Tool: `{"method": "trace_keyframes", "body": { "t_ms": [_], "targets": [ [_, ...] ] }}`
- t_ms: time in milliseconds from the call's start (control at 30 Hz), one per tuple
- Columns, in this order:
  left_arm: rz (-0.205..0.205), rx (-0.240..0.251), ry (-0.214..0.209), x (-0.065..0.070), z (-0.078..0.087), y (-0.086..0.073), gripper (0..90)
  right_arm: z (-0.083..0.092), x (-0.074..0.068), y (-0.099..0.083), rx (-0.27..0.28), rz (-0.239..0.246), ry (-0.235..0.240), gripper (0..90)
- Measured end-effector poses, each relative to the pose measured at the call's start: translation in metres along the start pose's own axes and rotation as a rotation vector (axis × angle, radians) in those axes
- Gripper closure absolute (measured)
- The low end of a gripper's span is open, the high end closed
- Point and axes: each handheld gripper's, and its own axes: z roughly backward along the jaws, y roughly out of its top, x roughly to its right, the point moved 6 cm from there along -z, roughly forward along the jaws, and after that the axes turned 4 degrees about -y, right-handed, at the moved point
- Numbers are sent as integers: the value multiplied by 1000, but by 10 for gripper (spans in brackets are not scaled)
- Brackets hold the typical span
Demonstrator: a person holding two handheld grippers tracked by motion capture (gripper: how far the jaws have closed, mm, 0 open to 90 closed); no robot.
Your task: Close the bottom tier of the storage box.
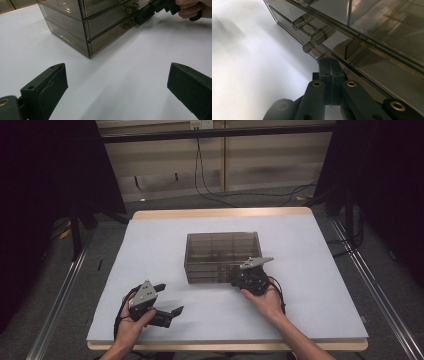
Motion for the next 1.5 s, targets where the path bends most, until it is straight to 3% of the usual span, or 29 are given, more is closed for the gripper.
{"method": "trace_keyframes", "body": {
  "t_ms": [233,333,400,467,567,800,933,1267,1400,1500],
  "targets": [
    [2,-2,1,0,0,0,28,4,1,0,6,-21,-14,900],
    [6,6,0,0,1,0,28,11,1,1,30,-47,29,900],
    [15,13,2,0,1,0,28,17,2,0,45,-63,41,826],
    [15,11,3,0,1,0,28,27,1,-1,55,-47,43,729],
    [9,0,4,-1,1,-1,28,35,0,-2,58,-56,43,662],
    [26,-4,14,-2,0,-2,28,60,4,-7,87,-53,-17,355],
    [35,-14,19,-1,-2,-1,28,78,9,-10,136,-78,2,257],
    [71,-13,19,-4,-3,-3,27,122,27,-35,169,-145,-3,107],
    [67,-18,30,-4,-4,-3,29,131,38,-47,173,-184,-12,75],
    [72,-9,30,-3,-4,-3,29,135,46,-59,170,-205,-46,73]
  ]
}}
